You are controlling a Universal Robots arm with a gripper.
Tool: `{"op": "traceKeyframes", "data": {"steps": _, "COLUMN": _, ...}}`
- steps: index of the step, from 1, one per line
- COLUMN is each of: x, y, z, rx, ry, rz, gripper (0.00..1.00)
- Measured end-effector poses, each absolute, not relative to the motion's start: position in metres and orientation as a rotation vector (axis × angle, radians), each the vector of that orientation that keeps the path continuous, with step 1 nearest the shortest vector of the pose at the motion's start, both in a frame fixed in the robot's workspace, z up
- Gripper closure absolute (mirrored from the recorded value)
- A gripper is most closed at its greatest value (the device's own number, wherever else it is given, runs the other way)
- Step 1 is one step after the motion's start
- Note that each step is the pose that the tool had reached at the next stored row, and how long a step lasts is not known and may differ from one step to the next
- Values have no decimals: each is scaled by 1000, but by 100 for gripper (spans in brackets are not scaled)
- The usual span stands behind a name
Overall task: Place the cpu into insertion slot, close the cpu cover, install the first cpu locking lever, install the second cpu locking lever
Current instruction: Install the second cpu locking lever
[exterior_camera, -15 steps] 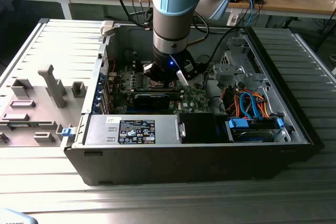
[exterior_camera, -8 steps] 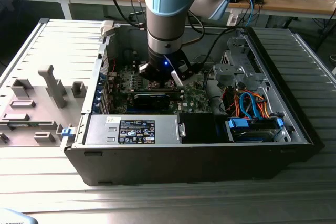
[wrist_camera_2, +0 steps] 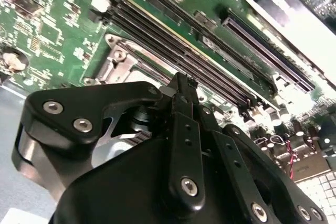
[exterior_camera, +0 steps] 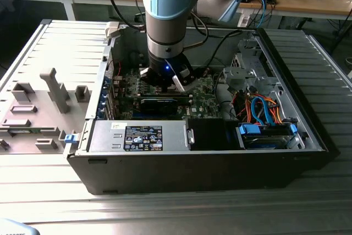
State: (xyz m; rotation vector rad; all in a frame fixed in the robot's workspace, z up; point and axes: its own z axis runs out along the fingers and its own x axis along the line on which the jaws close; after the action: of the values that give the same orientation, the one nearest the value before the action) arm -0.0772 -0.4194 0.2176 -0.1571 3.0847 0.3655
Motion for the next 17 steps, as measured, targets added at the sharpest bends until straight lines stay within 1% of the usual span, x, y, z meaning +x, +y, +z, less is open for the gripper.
{"op": "traceKeyframes", "data": {"steps": 12, "x": -106, "y": -419, "z": 207, "rx": -171, "ry": 3083, "rz": 378, "gripper": 89}}
{"op": "traceKeyframes", "data": {"steps": 17, "x": -109, "y": -419, "z": 203, "rx": -188, "ry": 3083, "rz": 384, "gripper": 89}}
